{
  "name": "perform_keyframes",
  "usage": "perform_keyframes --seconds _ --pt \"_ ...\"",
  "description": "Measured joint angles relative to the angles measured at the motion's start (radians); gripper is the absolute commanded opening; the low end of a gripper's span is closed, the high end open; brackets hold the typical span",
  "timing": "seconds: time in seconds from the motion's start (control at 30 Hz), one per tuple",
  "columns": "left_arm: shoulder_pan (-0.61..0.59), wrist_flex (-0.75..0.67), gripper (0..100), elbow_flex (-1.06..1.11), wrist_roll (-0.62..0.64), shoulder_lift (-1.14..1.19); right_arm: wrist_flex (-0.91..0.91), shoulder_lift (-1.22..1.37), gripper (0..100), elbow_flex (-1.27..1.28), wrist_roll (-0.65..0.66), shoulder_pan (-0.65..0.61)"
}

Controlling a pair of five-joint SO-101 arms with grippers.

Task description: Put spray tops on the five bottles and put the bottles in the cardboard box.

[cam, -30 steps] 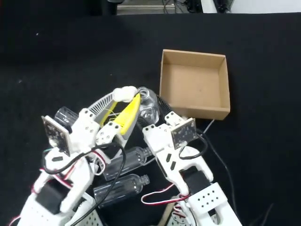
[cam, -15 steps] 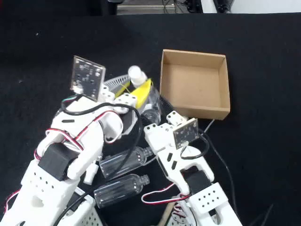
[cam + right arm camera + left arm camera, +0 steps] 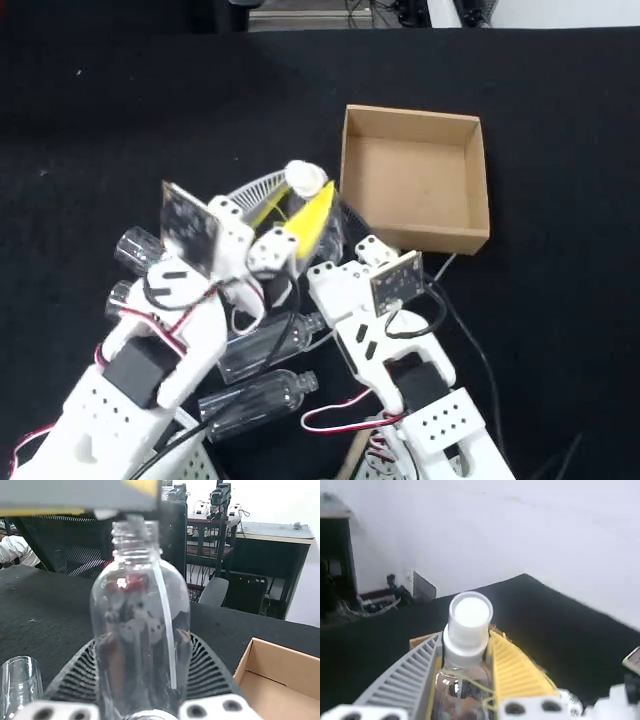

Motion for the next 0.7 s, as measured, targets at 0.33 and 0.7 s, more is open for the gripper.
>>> perform_keyframes --seconds 0.33,0.7 --pt "-0.034 0.342 33 -0.106 0.089 0.041 0.000 -0.002 1.1 0.000 -0.002 -0.003" --pt "-0.074 0.661 33 -0.563 0.126 0.235 0.000 -0.002 1.0 0.000 -0.002 -0.003"
